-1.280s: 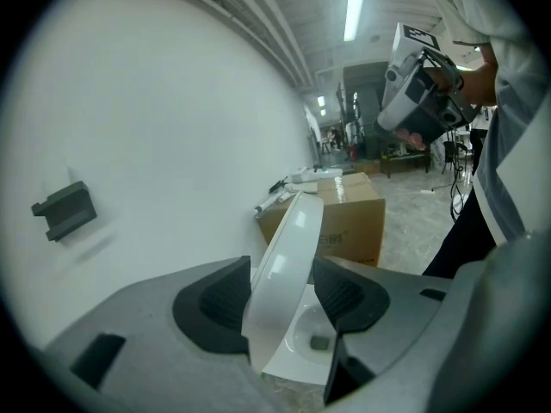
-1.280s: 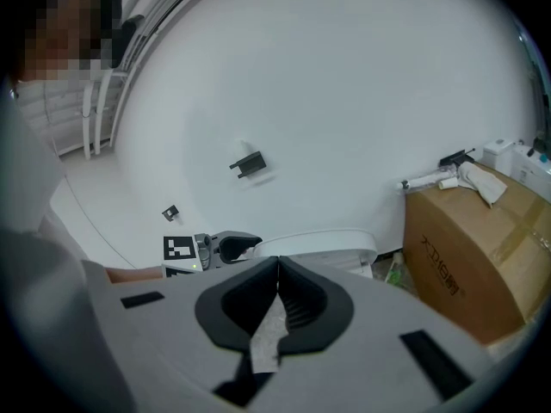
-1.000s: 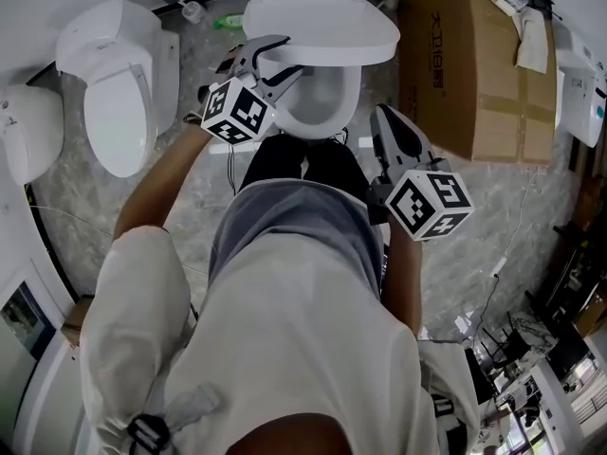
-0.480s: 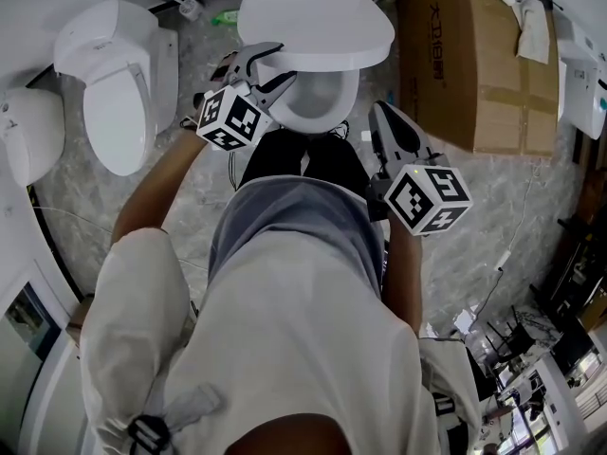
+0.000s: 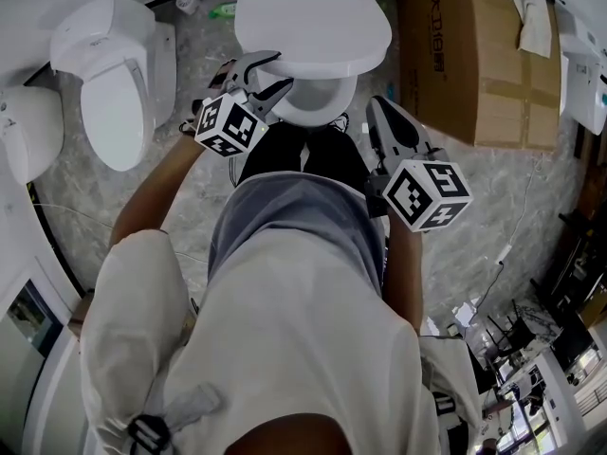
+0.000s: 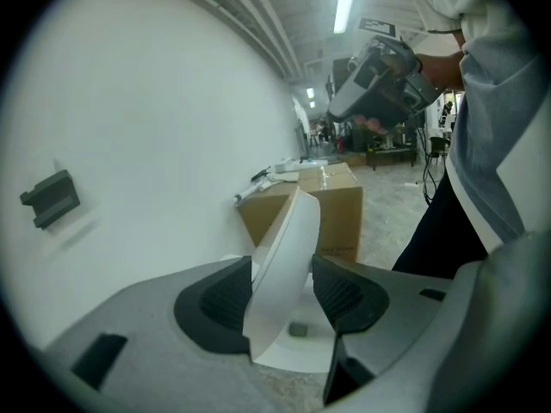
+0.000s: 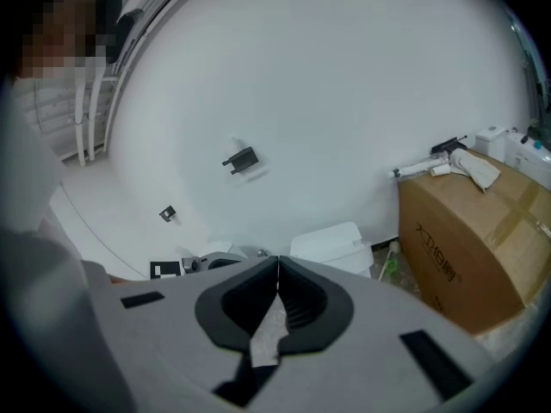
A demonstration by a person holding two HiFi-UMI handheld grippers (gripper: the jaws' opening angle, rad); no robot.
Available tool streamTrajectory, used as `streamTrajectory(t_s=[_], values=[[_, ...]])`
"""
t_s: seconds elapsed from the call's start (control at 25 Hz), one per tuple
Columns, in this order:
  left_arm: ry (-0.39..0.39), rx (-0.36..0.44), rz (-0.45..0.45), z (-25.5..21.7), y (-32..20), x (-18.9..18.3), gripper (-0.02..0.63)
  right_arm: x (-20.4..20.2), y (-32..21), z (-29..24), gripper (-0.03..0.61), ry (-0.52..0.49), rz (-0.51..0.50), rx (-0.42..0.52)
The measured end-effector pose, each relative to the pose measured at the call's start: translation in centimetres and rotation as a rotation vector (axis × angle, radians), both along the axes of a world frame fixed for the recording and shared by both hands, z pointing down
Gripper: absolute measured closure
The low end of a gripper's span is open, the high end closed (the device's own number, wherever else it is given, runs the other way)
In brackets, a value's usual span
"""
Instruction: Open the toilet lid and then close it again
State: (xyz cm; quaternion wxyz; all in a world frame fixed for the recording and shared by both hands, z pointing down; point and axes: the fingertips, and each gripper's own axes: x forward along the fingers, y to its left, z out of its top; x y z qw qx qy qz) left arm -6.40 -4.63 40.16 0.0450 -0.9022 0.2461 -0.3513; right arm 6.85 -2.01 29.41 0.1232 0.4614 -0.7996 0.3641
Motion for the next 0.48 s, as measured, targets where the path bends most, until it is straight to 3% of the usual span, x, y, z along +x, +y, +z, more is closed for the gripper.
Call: streamTrajectory(t_s=[0.48], values=[[0.002, -0.084, -0.006, 2.4, 2.8, 0.2, 0.408, 0.0, 0.3, 1.0, 0.568, 0.013, -0.023, -0.026]])
